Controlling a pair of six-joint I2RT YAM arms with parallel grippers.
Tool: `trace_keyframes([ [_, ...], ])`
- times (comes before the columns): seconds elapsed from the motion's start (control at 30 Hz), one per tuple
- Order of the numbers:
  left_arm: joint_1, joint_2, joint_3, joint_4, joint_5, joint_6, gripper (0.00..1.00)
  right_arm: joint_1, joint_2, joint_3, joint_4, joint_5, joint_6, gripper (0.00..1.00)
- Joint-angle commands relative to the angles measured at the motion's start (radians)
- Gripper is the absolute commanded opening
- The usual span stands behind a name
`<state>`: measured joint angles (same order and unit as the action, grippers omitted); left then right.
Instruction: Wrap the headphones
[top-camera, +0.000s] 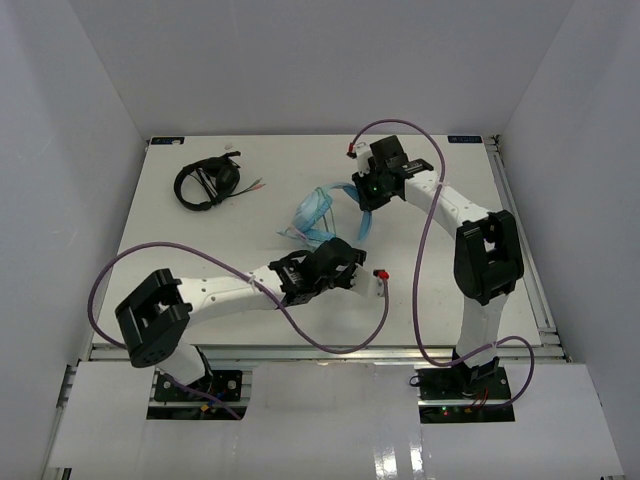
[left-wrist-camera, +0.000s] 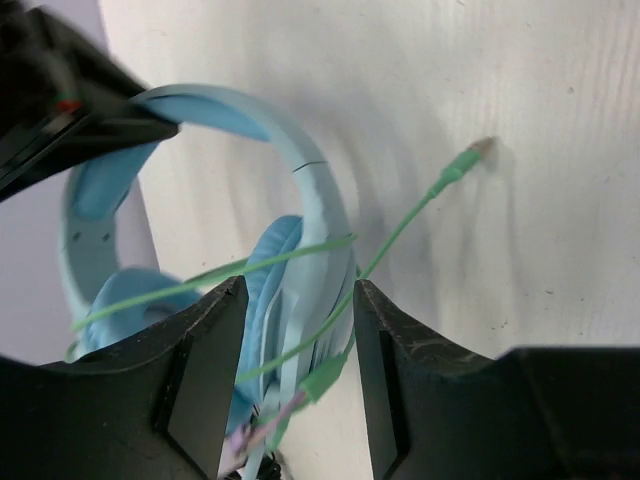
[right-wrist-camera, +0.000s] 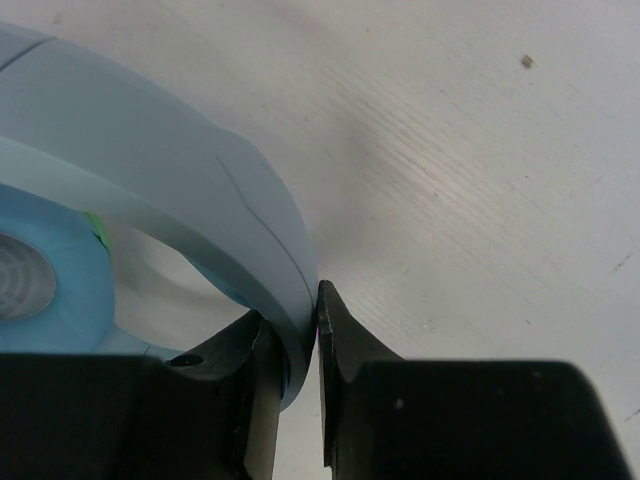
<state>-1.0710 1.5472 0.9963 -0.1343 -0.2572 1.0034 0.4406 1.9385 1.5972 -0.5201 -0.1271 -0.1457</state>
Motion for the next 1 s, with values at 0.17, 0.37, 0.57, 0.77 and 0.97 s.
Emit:
trace_keyframes([
  [0.17,-0.061,-0.347,0.084,-0.053,0.038,-0.36,0.78,-0.062,-0.015,-0.03,0.066,-0.036,0.047,0.08],
  [0.37,-0.061,-0.465,0.049,-0.055,0.002,-0.632,0.98,-0.101,0.008,-0.045,0.069,-0.039,0.051,0.08],
  [0.57,-0.061,-0.532,-0.016,-0.083,-0.018,-0.852,0.98,-0.112,0.028,-0.049,0.07,-0.023,0.068,0.08],
  [0.77,-0.059,-0.645,-0.123,-0.07,-0.058,-0.929,0.98,-0.114,0.047,-0.045,0.071,0.001,0.077,0.1],
  [0.97,-0.059,-0.73,-0.185,-0.084,-0.094,-0.996,0.98,-0.112,0.05,-0.042,0.071,0.001,0.083,0.27],
])
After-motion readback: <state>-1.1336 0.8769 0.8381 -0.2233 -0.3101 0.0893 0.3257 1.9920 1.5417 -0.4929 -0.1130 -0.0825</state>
